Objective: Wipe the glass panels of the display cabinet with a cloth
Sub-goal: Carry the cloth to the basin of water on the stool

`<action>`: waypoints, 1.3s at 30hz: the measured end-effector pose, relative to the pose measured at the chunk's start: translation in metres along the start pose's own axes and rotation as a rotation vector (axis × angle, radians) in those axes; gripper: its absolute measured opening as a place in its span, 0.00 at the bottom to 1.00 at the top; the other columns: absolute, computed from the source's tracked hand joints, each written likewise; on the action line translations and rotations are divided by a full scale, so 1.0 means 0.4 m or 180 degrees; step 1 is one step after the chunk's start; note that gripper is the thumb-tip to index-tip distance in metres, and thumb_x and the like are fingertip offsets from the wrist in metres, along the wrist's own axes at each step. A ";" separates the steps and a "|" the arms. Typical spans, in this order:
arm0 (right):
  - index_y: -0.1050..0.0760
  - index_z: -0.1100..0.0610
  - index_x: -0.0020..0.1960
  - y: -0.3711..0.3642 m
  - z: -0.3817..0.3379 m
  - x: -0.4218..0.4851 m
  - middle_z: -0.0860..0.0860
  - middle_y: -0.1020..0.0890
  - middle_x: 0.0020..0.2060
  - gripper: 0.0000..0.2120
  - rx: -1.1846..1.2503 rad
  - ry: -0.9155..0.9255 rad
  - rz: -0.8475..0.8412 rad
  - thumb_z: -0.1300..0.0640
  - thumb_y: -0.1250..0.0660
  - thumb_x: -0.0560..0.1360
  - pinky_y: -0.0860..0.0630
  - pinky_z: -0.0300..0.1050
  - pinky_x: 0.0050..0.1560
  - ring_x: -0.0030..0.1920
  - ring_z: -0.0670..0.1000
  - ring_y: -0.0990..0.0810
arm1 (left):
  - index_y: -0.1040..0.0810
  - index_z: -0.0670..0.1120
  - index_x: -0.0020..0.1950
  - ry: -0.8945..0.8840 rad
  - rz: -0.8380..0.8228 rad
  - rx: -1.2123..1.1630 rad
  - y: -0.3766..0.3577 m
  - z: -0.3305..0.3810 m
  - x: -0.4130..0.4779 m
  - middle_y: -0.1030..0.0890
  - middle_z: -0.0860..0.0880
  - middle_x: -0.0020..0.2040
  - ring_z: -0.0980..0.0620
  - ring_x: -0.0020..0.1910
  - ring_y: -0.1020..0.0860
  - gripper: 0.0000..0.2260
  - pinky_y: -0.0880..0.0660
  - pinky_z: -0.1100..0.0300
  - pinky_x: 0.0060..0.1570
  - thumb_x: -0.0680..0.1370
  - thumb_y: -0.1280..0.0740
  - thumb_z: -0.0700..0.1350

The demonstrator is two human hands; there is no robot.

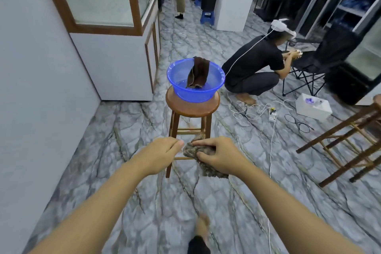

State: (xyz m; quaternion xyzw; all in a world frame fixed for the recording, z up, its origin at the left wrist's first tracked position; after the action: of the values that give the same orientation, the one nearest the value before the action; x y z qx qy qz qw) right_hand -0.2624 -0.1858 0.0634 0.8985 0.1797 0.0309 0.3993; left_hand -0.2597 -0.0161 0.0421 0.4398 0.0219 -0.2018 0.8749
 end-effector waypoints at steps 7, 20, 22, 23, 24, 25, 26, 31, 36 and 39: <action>0.17 0.49 0.61 0.105 0.117 0.311 0.44 0.14 0.52 0.16 0.0034 0.0211 -0.0001 0.57 0.29 0.74 0.31 0.22 0.48 0.51 0.36 0.20 | 0.22 0.52 0.55 0.0236 0.0086 -0.0093 0.067 -0.041 0.316 0.22 0.55 0.54 0.53 0.54 0.25 0.19 0.31 0.54 0.56 0.85 0.50 0.57; 0.19 0.48 0.64 0.202 0.238 0.614 0.42 0.15 0.55 0.19 0.0658 0.0328 0.0383 0.60 0.28 0.74 0.25 0.32 0.58 0.56 0.35 0.19 | 0.16 0.47 0.52 0.0715 0.0290 -0.2444 0.100 -0.047 0.641 0.14 0.44 0.49 0.43 0.53 0.16 0.23 0.20 0.41 0.58 0.74 0.30 0.66; 0.23 0.48 0.69 0.204 0.234 0.646 0.42 0.17 0.60 0.25 0.0864 0.0402 0.0473 0.61 0.27 0.74 0.26 0.36 0.64 0.61 0.36 0.21 | 0.16 0.47 0.54 0.0683 0.0538 -0.2837 0.110 -0.051 0.673 0.14 0.45 0.53 0.41 0.57 0.17 0.21 0.24 0.39 0.64 0.73 0.28 0.63; 0.28 0.47 0.73 0.204 0.235 0.661 0.43 0.19 0.63 0.30 0.1023 0.0403 0.0480 0.61 0.26 0.73 0.26 0.37 0.65 0.62 0.39 0.21 | 0.17 0.47 0.55 0.0723 0.0620 -0.3100 0.114 -0.052 0.686 0.14 0.45 0.54 0.41 0.58 0.17 0.17 0.25 0.40 0.65 0.75 0.27 0.59; 0.33 0.46 0.76 0.201 0.241 0.676 0.43 0.22 0.65 0.36 0.1248 0.0314 0.0451 0.61 0.25 0.72 0.26 0.38 0.65 0.63 0.42 0.21 | 0.18 0.47 0.57 0.0772 0.0664 -0.3376 0.117 -0.049 0.697 0.14 0.44 0.55 0.42 0.58 0.17 0.13 0.25 0.41 0.65 0.78 0.29 0.54; 0.40 0.42 0.78 0.198 0.253 0.690 0.43 0.25 0.67 0.43 0.1509 0.0139 0.0402 0.60 0.23 0.71 0.24 0.39 0.64 0.62 0.44 0.20 | 0.20 0.45 0.59 0.0806 0.0682 -0.3592 0.119 -0.052 0.710 0.14 0.44 0.56 0.42 0.58 0.17 0.10 0.23 0.43 0.64 0.80 0.32 0.48; 0.46 0.38 0.79 0.195 0.267 0.705 0.42 0.29 0.69 0.50 0.1747 -0.0121 0.0341 0.56 0.20 0.68 0.24 0.41 0.63 0.62 0.45 0.20 | 0.21 0.44 0.60 0.0809 0.0664 -0.3718 0.123 -0.050 0.723 0.15 0.44 0.56 0.43 0.58 0.17 0.09 0.22 0.45 0.62 0.81 0.35 0.45; 0.33 0.52 0.74 0.157 0.307 0.731 0.54 0.22 0.67 0.35 0.3539 -0.1240 -0.0500 0.50 0.22 0.71 0.22 0.57 0.64 0.63 0.56 0.19 | 0.22 0.49 0.58 0.0597 0.0416 -0.3657 0.161 -0.050 0.770 0.15 0.50 0.53 0.50 0.53 0.17 0.07 0.19 0.53 0.49 0.84 0.38 0.43; 0.21 0.66 0.60 0.168 0.340 0.735 0.59 0.14 0.54 0.13 0.3595 -0.1378 -0.0245 0.65 0.30 0.76 0.17 0.48 0.51 0.56 0.57 0.15 | 0.19 0.52 0.52 0.0515 0.0281 -0.2551 0.201 -0.067 0.797 0.16 0.51 0.46 0.51 0.48 0.19 0.07 0.22 0.46 0.57 0.84 0.36 0.46; 0.19 0.62 0.54 0.174 0.357 0.731 0.57 0.13 0.49 0.07 0.3267 -0.1382 0.0042 0.65 0.28 0.75 0.16 0.44 0.47 0.49 0.53 0.14 | 0.18 0.49 0.51 0.0359 0.0449 -0.1578 0.221 -0.069 0.804 0.15 0.49 0.43 0.52 0.45 0.17 0.04 0.23 0.55 0.53 0.82 0.33 0.45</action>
State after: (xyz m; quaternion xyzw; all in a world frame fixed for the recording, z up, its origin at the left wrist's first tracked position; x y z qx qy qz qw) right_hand 0.0598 -0.2280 -0.0087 0.9646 0.0797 -0.2438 -0.0618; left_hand 0.0719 -0.0549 0.0229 0.2230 0.0887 -0.1039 0.9652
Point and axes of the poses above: each hand's wrist, its own x-axis towards the middle knuckle, its own y-axis out of the back of the hand, z = x × y, the point moved 7 cm from there along x, towards the middle knuckle
